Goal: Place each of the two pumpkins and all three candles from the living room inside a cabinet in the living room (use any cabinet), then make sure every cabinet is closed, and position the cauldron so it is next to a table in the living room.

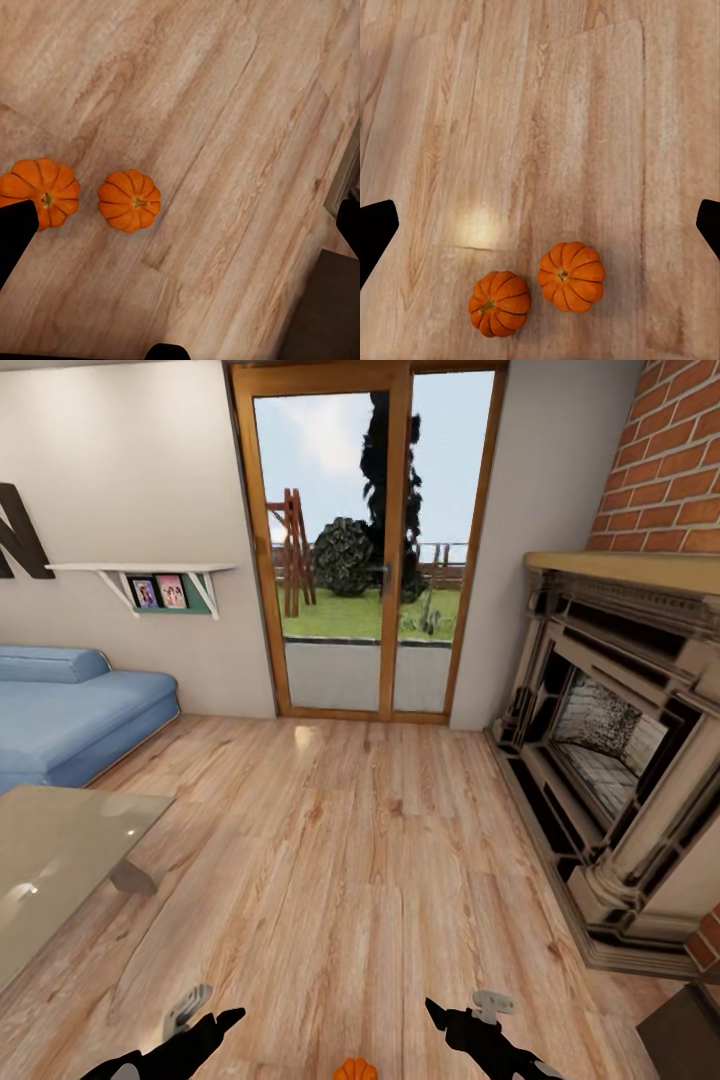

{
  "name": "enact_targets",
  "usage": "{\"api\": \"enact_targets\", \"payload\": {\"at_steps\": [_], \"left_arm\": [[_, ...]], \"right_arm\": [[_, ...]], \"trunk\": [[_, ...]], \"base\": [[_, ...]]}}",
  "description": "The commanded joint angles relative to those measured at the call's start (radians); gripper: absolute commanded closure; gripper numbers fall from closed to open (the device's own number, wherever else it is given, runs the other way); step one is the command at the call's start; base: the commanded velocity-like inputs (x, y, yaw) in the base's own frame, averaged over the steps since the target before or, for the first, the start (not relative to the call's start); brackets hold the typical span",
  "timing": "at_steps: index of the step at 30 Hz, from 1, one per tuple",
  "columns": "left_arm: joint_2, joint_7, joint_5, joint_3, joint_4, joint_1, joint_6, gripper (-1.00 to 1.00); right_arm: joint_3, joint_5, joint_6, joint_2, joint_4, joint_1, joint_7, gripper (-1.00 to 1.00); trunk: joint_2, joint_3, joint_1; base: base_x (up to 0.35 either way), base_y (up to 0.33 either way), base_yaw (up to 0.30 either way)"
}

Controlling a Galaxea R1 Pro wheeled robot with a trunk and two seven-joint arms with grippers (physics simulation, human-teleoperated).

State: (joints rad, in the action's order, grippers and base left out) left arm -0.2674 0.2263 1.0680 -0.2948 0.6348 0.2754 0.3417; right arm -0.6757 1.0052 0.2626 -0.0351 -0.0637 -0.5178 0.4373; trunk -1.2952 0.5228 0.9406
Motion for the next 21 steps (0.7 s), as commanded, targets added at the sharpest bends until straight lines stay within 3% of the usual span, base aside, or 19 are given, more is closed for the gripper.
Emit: {"api": "enact_targets", "payload": {"at_steps": [1, 21], "left_arm": [[-0.001, 0.001, 0.007, -0.004, 0.000, 0.001, 0.002, -1.00], [0.000, 0.001, 0.007, -0.004, 0.000, 0.001, 0.002, -1.00]], "right_arm": [[-0.008, 0.010, 0.003, 0.000, 0.001, -0.001, 0.004, -1.00], [-0.008, 0.010, 0.003, -0.001, 0.001, -0.001, 0.001, -1.00]], "trunk": [[-0.008, 0.004, 0.004], [-0.148, 0.067, 0.081]], "base": [[0.000, 0.000, 0.000], [0.000, 0.000, 0.000]]}}
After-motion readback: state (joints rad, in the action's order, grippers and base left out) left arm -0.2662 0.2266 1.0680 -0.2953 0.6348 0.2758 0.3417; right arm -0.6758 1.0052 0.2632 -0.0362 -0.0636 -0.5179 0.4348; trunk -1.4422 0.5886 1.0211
